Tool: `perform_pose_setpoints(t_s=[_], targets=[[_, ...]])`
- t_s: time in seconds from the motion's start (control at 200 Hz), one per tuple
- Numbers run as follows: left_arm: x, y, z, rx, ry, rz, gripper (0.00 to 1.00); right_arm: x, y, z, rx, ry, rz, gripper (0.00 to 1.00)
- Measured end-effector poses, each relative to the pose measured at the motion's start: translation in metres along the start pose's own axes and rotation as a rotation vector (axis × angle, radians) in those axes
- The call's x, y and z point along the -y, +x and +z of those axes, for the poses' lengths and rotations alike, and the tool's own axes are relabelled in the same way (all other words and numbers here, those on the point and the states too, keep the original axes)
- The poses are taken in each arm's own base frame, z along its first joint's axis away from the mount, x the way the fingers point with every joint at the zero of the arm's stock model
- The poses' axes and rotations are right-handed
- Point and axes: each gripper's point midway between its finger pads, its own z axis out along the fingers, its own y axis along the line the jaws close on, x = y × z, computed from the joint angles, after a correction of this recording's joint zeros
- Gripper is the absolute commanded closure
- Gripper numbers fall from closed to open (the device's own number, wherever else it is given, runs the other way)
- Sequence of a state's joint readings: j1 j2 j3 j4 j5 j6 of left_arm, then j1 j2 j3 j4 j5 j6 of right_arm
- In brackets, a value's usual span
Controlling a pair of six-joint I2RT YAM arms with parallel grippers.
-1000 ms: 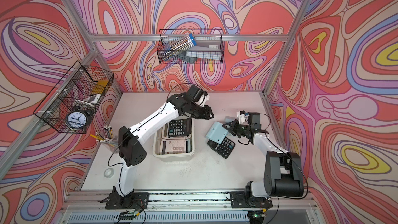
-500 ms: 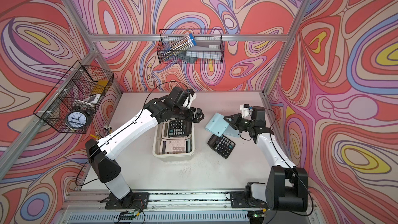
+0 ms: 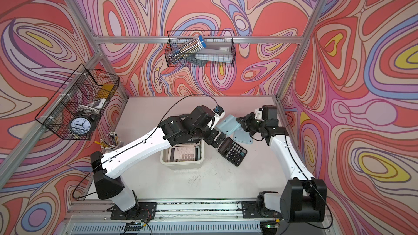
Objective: Put the calculator in the storage box
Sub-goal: Pick up the calculator from the center of the board.
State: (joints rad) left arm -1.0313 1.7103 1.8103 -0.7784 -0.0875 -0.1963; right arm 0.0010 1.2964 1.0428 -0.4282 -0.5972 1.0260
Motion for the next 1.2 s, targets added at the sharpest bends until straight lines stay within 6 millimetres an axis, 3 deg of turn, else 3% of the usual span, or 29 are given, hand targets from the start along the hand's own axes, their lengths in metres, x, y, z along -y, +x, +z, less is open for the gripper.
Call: perform_pose_setpoints(t_s=[0.205, 0.366, 0.501, 0.706, 0.891, 1.127, 1.202], targets=[[0.014, -0.011, 0.023, 0.002, -0.091, 0.152, 0.1, -0.007, 0.01, 0.0, -0.005, 0.066, 0.056, 1.0], [0.009, -0.002, 0.053, -0.066, -0.209, 0.253, 0.31, -0.007, 0.019, 0.0, -0.017, 0.102, 0.079, 1.0], [0.008, 0.002, 0.066, -0.102, -0.28, 0.326, 0.5, -0.005, 0.024, 0.001, -0.026, 0.116, 0.096, 1.0], [0.004, 0.0, 0.068, -0.12, -0.382, 0.407, 0.81, -0.003, 0.026, 0.001, -0.032, 0.124, 0.113, 1.0], [0.004, -0.001, 0.068, -0.139, -0.449, 0.489, 1.0, -0.001, 0.027, 0.001, -0.03, 0.131, 0.14, 1.0], [0.003, -0.001, 0.065, -0.153, -0.484, 0.523, 1.0, -0.001, 0.029, 0.003, -0.035, 0.13, 0.156, 1.0], [0.002, -0.003, 0.063, -0.149, -0.491, 0.521, 1.0, -0.005, 0.029, 0.003, -0.035, 0.117, 0.147, 0.78]])
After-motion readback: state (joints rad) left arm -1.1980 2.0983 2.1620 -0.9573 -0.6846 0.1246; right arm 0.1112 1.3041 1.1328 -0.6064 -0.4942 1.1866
